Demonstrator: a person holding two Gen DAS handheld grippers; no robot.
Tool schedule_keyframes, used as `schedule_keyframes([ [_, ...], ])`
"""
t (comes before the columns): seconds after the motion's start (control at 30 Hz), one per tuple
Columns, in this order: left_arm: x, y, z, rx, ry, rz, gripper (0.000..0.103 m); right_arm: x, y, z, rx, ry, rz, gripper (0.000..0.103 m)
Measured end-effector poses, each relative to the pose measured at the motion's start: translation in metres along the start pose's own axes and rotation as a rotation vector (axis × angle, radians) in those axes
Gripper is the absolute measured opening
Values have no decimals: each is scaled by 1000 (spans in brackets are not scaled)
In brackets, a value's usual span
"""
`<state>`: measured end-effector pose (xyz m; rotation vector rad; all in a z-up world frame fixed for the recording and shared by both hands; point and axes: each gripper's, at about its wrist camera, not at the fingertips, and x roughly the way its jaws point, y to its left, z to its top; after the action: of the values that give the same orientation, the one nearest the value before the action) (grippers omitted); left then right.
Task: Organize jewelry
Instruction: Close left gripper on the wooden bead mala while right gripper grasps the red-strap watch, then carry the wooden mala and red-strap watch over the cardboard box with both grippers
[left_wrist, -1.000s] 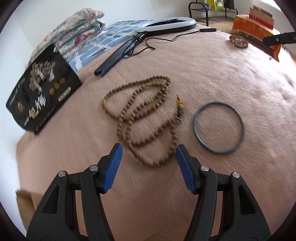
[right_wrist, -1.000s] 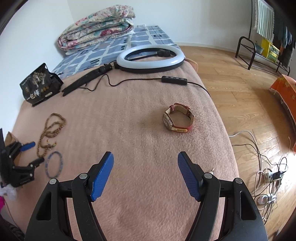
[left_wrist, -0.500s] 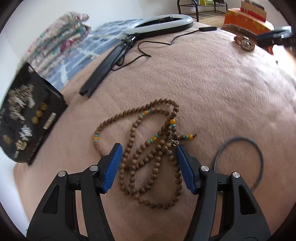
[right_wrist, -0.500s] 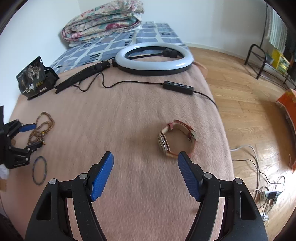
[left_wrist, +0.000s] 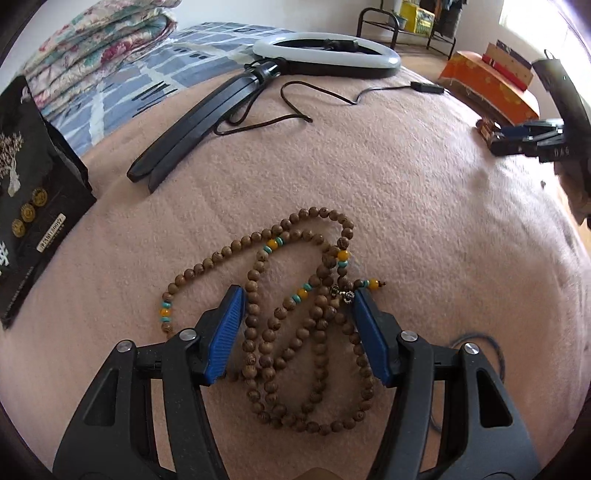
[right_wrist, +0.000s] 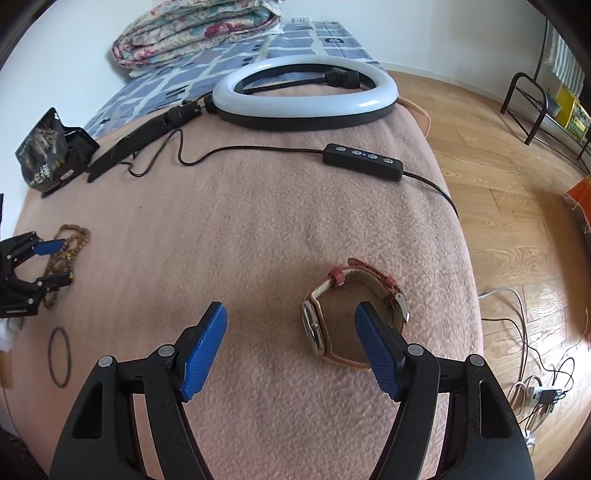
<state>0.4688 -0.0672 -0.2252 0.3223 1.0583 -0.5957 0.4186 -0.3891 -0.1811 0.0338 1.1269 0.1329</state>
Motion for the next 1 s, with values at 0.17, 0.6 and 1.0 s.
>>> schedule_keyframes([
  [0.17,-2,-2,-5,-18,-3,-6,45,5,2,0,-18,22,7,72],
  [0.6,-24,-5,-35,-191,-28,13,12,7,9,-14,-10,44,-3,51],
  [1.0,-60,-14,-77,-312,-41,-6,11,-18,22,-34,35,30,42,9],
])
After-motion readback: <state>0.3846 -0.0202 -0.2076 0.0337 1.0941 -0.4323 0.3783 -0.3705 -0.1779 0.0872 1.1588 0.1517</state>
